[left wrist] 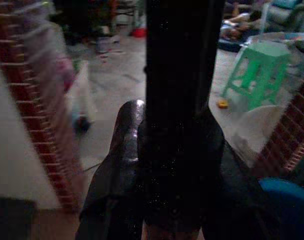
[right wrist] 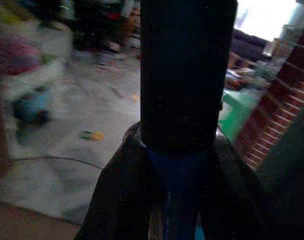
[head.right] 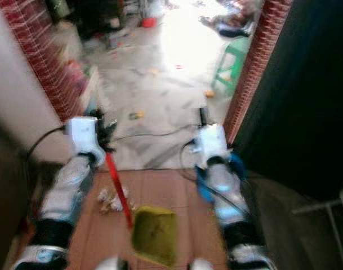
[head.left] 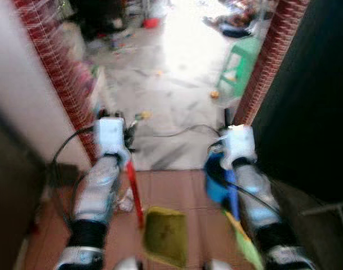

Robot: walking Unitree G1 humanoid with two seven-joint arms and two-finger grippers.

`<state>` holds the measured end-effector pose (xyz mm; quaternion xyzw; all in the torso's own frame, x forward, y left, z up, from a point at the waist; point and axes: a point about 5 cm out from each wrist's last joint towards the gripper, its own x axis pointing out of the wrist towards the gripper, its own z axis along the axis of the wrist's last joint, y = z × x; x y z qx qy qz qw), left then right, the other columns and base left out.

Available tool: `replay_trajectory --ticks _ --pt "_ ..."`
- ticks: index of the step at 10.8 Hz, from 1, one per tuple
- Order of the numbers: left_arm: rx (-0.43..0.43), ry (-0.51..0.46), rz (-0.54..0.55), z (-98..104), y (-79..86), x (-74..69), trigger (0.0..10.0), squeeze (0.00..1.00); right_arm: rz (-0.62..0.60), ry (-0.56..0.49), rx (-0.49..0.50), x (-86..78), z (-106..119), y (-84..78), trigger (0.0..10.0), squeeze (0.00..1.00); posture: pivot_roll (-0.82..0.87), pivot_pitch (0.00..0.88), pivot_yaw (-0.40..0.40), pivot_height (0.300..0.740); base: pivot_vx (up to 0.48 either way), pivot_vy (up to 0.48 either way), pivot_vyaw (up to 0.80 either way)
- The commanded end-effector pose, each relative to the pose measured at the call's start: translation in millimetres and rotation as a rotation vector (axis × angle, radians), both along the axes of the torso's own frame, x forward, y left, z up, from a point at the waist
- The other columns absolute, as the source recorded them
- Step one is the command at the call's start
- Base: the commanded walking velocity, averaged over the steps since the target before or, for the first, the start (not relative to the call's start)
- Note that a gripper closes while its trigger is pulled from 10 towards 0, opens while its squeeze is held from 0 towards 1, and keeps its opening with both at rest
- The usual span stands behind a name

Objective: Sweep floor

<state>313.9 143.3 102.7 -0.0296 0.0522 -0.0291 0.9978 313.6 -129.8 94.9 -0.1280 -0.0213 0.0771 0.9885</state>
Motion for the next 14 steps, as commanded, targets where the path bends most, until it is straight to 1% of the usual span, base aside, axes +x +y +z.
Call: replay_trajectory --ticks 1,3,5,6,7,8,9,10,11,12,13,14 --pt "0.001 -0.086 -0.017 21.3 -7.6 4.9 10.0 0.0 -0.002 -0.044 0.017 4.3 11.1 -1.5 10.0 0.0 -0.03 0.0 0.033 0.74 0.0 0.48 0.0" --pt "0.004 -0.092 -0.017 22.6 -10.6 3.2 10.0 0.0 0.0 -0.046 0.016 4.7 10.8 -1.3 10.0 0.0 -0.03 0.0 0.033 0.74 0.0 0.48 0.0" --pt "0.008 -0.077 -0.023 15.2 -14.0 -2.8 10.0 0.0 -0.005 -0.049 0.011 4.2 10.8 -1.0 10.0 0.0 -0.02 0.0 0.036 0.74 0.0 0.48 0.0" --pt "0.031 -0.073 -0.022 10.6 -12.7 -4.5 10.0 0.0 -0.006 -0.05 0.012 4.3 10.6 -1.3 10.0 0.0 -0.03 0.0 0.042 0.74 0.0 0.24 0.0" --pt "0.041 -0.089 -0.023 6.1 -9.9 -7.7 10.0 0.0 -0.006 -0.059 0.013 4.8 11.9 -1.7 10.0 0.0 -0.03 0.0 0.041 0.74 0.0 0.0 0.0" --pt "0.024 -0.097 0.0 4.3 -7.2 -9.8 10.0 0.0 -0.012 -0.064 0.021 4.1 12.7 -2.5 10.0 0.0 -0.03 0.0 0.039 0.74 0.0 0.0 0.0" --pt "0.052 -0.121 0.036 4.1 -3.8 -14.3 10.0 0.0 -0.005 -0.057 0.026 2.1 10.8 -0.8 10.0 0.0 -0.01 0.0 0.029 0.74 0.0 0.0 0.0" --pt "0.066 -0.079 0.121 -6.6 4.8 -19.8 10.0 0.0 0.008 -0.052 0.031 4.6 11.7 3.0 10.0 0.0 -0.02 0.0 0.025 0.74 0.0 0.0 0.0" --pt "0.044 -0.03 0.129 -16.5 6.5 -20.5 10.0 0.0 0.001 -0.062 0.036 7.6 13.9 2.0 10.0 0.0 -0.02 0.0 0.021 0.74 0.0 0.0 0.0" --pt "0.018 -0.019 0.095 -22.8 2.7 -17.3 10.0 0.0 -0.015 -0.023 0.065 6.8 4.0 2.4 10.0 0.0 -0.01 0.0 0.014 0.74 0.0 0.0 0.0" --pt "0.046 -0.042 0.094 -24.7 1.1 -11.5 10.0 0.0 -0.01 -0.015 0.067 5.7 -0.3 6.3 10.0 0.0 -0.02 0.0 0.023 0.74 0.0 0.0 0.0" --pt "0.071 -0.087 0.105 -23.9 1.2 -5.9 10.0 0.0 -0.013 -0.03 0.073 6.8 3.4 10.1 10.0 0.0 -0.03 0.0 0.032 0.74 0.0 0.0 0.0"
